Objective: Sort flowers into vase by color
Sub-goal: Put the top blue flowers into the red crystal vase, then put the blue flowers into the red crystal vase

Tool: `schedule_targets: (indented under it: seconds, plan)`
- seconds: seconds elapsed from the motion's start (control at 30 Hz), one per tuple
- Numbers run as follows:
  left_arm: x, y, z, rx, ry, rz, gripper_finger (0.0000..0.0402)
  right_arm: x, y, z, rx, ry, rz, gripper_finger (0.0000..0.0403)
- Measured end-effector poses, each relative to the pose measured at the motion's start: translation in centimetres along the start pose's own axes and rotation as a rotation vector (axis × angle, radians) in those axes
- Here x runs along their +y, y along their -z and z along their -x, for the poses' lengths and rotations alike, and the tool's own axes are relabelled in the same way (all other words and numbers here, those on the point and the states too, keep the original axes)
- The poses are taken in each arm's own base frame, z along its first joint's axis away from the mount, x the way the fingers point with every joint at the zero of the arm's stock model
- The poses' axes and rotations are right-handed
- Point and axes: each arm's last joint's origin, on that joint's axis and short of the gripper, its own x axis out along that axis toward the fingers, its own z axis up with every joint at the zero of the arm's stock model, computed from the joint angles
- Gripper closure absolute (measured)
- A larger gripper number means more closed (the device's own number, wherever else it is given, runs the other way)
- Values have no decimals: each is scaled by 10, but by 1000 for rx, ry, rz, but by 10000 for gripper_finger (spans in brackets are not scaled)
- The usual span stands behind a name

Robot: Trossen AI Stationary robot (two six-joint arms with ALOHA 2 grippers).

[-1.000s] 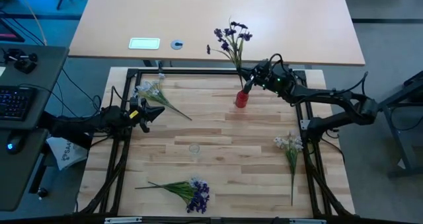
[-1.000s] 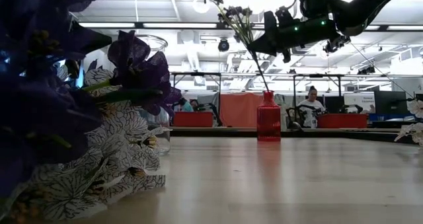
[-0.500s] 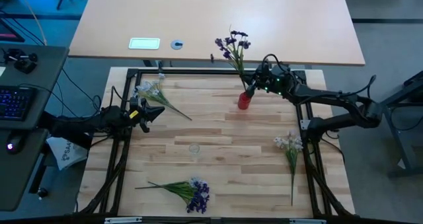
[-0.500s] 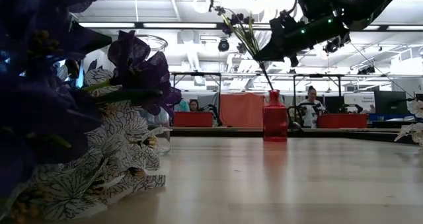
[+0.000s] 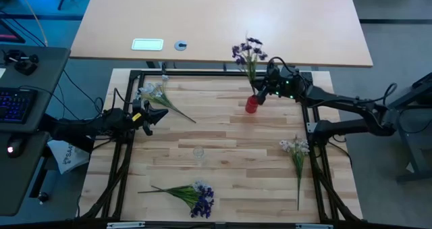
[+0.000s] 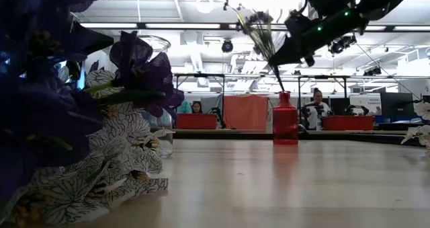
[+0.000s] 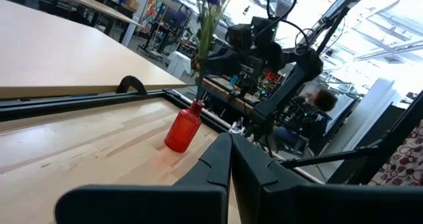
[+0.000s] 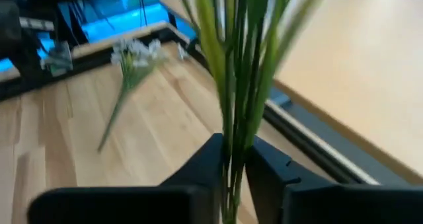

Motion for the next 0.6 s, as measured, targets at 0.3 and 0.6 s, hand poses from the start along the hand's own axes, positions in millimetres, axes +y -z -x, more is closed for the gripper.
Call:
schedule_targets:
  seconds: [0.3, 0.6]
  plan:
    - [0, 0, 0, -1, 0, 0, 402, 2, -10, 32, 268, 17, 68, 219]
    - [0, 0, 0, 0, 0, 0, 401, 7, -15, 63, 557, -79, 28, 174]
